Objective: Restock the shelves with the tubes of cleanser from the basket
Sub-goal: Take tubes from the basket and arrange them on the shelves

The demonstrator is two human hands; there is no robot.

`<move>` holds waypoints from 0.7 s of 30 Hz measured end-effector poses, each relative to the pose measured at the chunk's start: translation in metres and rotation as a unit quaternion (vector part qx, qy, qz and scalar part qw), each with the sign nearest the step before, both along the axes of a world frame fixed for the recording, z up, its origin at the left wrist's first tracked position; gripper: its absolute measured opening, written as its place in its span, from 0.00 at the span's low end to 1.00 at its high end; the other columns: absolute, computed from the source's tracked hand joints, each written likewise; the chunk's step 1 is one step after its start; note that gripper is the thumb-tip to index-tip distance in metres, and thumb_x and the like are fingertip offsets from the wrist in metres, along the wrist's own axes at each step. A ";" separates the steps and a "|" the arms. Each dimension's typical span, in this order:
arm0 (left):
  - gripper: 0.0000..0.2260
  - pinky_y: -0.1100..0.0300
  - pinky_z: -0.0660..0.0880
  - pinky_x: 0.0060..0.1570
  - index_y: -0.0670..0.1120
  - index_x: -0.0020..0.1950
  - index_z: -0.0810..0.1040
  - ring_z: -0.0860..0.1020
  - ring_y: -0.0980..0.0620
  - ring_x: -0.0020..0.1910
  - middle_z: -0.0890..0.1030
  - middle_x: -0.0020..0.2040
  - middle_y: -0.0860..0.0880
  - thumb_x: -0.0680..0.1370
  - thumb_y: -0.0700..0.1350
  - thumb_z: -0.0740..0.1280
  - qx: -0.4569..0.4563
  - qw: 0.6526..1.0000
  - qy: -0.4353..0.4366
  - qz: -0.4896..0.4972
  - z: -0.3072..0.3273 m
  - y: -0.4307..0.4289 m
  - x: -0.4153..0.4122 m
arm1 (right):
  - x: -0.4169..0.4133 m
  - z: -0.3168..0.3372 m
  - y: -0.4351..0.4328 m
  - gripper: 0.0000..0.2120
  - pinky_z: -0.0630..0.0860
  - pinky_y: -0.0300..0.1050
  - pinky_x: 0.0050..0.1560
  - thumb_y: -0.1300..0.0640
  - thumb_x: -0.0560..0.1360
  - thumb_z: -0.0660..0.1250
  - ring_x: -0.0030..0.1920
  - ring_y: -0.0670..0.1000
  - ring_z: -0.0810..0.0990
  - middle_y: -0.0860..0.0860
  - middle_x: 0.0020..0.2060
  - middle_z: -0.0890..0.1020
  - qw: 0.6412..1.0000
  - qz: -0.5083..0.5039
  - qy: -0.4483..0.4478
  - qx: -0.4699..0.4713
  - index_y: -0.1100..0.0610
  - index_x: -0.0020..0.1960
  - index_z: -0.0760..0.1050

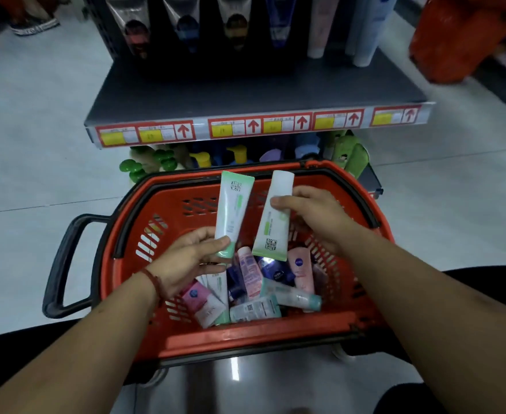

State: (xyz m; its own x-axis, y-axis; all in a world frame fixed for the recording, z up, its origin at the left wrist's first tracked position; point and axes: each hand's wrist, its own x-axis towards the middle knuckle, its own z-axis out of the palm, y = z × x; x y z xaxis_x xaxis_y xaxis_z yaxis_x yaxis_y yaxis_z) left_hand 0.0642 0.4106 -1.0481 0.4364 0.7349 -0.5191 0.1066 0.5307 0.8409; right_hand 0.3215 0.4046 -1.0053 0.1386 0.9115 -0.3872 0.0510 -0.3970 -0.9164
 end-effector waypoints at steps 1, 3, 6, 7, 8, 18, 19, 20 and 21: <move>0.35 0.55 0.81 0.50 0.47 0.55 0.80 0.84 0.48 0.48 0.85 0.51 0.46 0.54 0.61 0.84 0.007 1.000 -0.016 0.013 0.003 -0.005 -0.003 | 0.000 0.006 -0.002 0.13 0.73 0.49 0.36 0.54 0.70 0.77 0.37 0.55 0.80 0.58 0.41 0.85 1.000 -0.005 0.024 0.000 0.63 0.47 0.80; 0.32 0.54 0.81 0.50 0.46 0.55 0.80 0.84 0.48 0.48 0.84 0.51 0.45 0.57 0.58 0.84 0.012 0.998 -0.054 0.038 0.006 -0.016 -0.010 | 0.000 0.013 -0.008 0.12 0.72 0.46 0.31 0.58 0.72 0.75 0.31 0.51 0.74 0.58 0.36 0.80 0.996 -0.026 0.085 -0.002 0.64 0.50 0.77; 0.30 0.53 0.82 0.51 0.45 0.57 0.79 0.85 0.46 0.49 0.84 0.53 0.45 0.60 0.55 0.83 -0.003 0.994 -0.083 0.076 0.011 -0.030 -0.020 | -0.007 0.020 -0.019 0.14 0.83 0.53 0.44 0.67 0.74 0.70 0.37 0.56 0.82 0.60 0.39 0.83 0.979 -0.065 0.195 0.000 0.64 0.58 0.73; 0.28 0.52 0.82 0.51 0.45 0.57 0.79 0.84 0.46 0.49 0.84 0.54 0.44 0.64 0.54 0.82 -0.007 0.992 -0.082 0.091 0.013 -0.032 -0.020 | -0.010 0.021 -0.022 0.14 0.83 0.57 0.48 0.69 0.74 0.69 0.40 0.61 0.84 0.62 0.41 0.84 0.971 -0.075 0.228 0.008 0.62 0.59 0.72; 0.24 0.52 0.82 0.52 0.44 0.59 0.78 0.84 0.45 0.50 0.83 0.54 0.43 0.69 0.52 0.80 -0.006 0.991 -0.079 0.104 0.015 -0.032 -0.020 | -0.013 0.021 -0.024 0.16 0.83 0.59 0.50 0.70 0.74 0.68 0.43 0.65 0.85 0.64 0.43 0.85 0.964 -0.085 0.253 0.014 0.60 0.59 0.71; 0.12 0.49 0.80 0.56 0.43 0.58 0.79 0.82 0.41 0.53 0.84 0.57 0.41 0.75 0.44 0.70 0.024 0.974 -0.117 0.194 0.040 -0.022 -0.012 | -0.031 0.034 -0.023 0.13 0.83 0.57 0.52 0.67 0.77 0.66 0.47 0.59 0.85 0.63 0.48 0.84 0.908 -0.092 0.404 -0.057 0.67 0.61 0.75; 0.12 0.50 0.81 0.55 0.43 0.58 0.79 0.82 0.41 0.52 0.84 0.55 0.41 0.75 0.43 0.70 0.025 0.971 -0.126 0.203 0.042 -0.020 -0.009 | -0.031 0.036 -0.022 0.13 0.83 0.57 0.51 0.65 0.78 0.66 0.44 0.57 0.84 0.61 0.46 0.83 0.908 -0.090 0.404 -0.059 0.66 0.62 0.75; 0.12 0.50 0.82 0.54 0.42 0.58 0.79 0.83 0.41 0.50 0.84 0.53 0.41 0.75 0.43 0.70 0.026 0.968 -0.133 0.210 0.045 -0.019 -0.007 | -0.031 0.038 -0.021 0.14 0.83 0.57 0.51 0.62 0.79 0.65 0.42 0.55 0.82 0.60 0.45 0.81 0.910 -0.088 0.400 -0.059 0.65 0.63 0.74; 0.12 0.51 0.82 0.53 0.41 0.57 0.79 0.83 0.41 0.49 0.84 0.52 0.41 0.75 0.43 0.70 0.029 0.967 -0.137 0.214 0.048 -0.018 -0.005 | -0.032 0.039 -0.019 0.15 0.83 0.57 0.50 0.60 0.80 0.64 0.41 0.54 0.80 0.59 0.44 0.80 0.913 -0.086 0.394 -0.058 0.64 0.65 0.73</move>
State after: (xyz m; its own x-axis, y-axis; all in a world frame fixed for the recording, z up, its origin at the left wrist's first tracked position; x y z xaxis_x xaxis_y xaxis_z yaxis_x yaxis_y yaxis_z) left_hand 0.0594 0.3922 -1.0005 0.2009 0.9030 -0.3799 -0.3443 0.4281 0.8356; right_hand 0.2900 0.3854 -0.9660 -0.0868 0.8495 -0.5204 -0.6778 -0.4332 -0.5940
